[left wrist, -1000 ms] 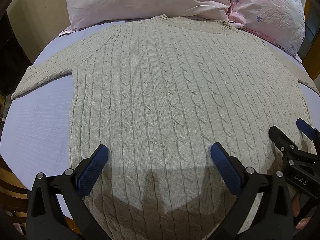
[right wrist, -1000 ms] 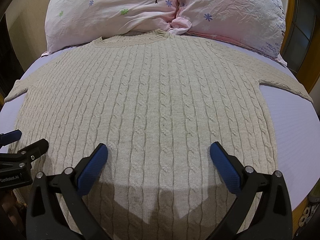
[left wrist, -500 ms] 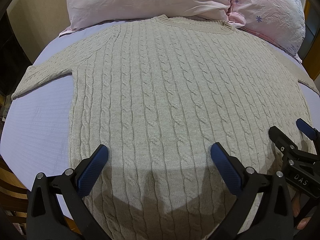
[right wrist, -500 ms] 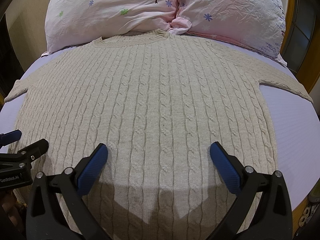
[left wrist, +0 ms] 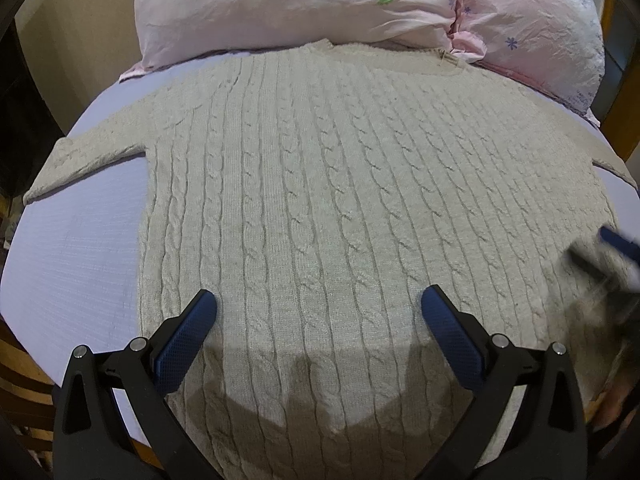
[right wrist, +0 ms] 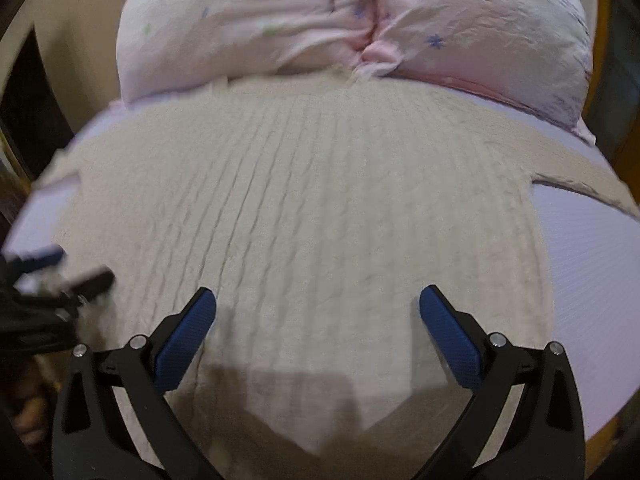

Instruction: Fold small clothes

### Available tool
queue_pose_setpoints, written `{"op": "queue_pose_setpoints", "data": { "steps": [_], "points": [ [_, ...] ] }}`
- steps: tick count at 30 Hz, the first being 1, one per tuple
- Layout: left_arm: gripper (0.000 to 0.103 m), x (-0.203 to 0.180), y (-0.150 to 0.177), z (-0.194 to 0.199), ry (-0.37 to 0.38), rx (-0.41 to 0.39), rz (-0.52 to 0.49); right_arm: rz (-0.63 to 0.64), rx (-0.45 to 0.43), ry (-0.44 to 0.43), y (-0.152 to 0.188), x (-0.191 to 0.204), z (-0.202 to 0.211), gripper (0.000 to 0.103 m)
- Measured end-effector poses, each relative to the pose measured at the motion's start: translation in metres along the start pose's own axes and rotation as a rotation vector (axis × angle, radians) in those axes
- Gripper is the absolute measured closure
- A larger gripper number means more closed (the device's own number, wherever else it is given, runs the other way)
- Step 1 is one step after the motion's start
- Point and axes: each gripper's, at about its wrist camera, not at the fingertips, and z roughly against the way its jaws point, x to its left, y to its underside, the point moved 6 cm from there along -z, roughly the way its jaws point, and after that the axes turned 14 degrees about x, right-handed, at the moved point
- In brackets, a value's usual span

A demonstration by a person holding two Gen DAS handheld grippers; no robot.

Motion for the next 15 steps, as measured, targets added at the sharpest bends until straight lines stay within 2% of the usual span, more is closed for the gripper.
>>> {"op": "queue_pose_setpoints", "data": {
  "steps": [2, 4, 5, 6, 8, 9, 11, 13, 15],
  "points": [
    [0.001, 0.001, 0.002, 0.002, 0.002, -0.027, -0.007, -0.122, -0.073, -0.006, -0.018, -0.049, 0.024, 0.002],
    [0.001, 0.0, 0.002, 0.004, 0.012, -0.061, -0.013, -0.34, -0.143, -0.019, -0.036, -0.132, 0.046, 0.002],
    [0.001, 0.0, 0.0, 0.003, 0.019, -0.078, -0.016, -0.395, -0.154, -0.027, -0.04, -0.154, 0.048, 0.002],
    [0.001, 0.002, -0.003, 0.007, 0.049, -0.122, -0.023, -0.515, -0.163, -0.03, -0.046, -0.201, 0.048, 0.005],
    [0.001, 0.007, -0.005, 0.012, 0.107, -0.174, -0.016, -0.694, -0.137, -0.011, -0.052, -0.27, 0.04, 0.039],
    [0.001, 0.014, -0.01, 0.02, 0.188, -0.233, 0.006, -0.749, -0.121, -0.008, -0.054, -0.292, 0.034, 0.045],
    [0.001, 0.025, -0.015, 0.027, 0.263, -0.291, 0.044, -0.846, -0.095, -0.008, -0.057, -0.331, 0.025, 0.051],
    [0.001, 0.043, -0.022, 0.037, 0.318, -0.347, 0.106, -0.927, -0.075, -0.006, -0.062, -0.364, 0.016, 0.051],
    [0.001, 0.061, -0.028, 0.04, 0.335, -0.378, 0.152, -0.98, -0.077, -0.004, -0.071, -0.389, 0.008, 0.054]
  ]
}}
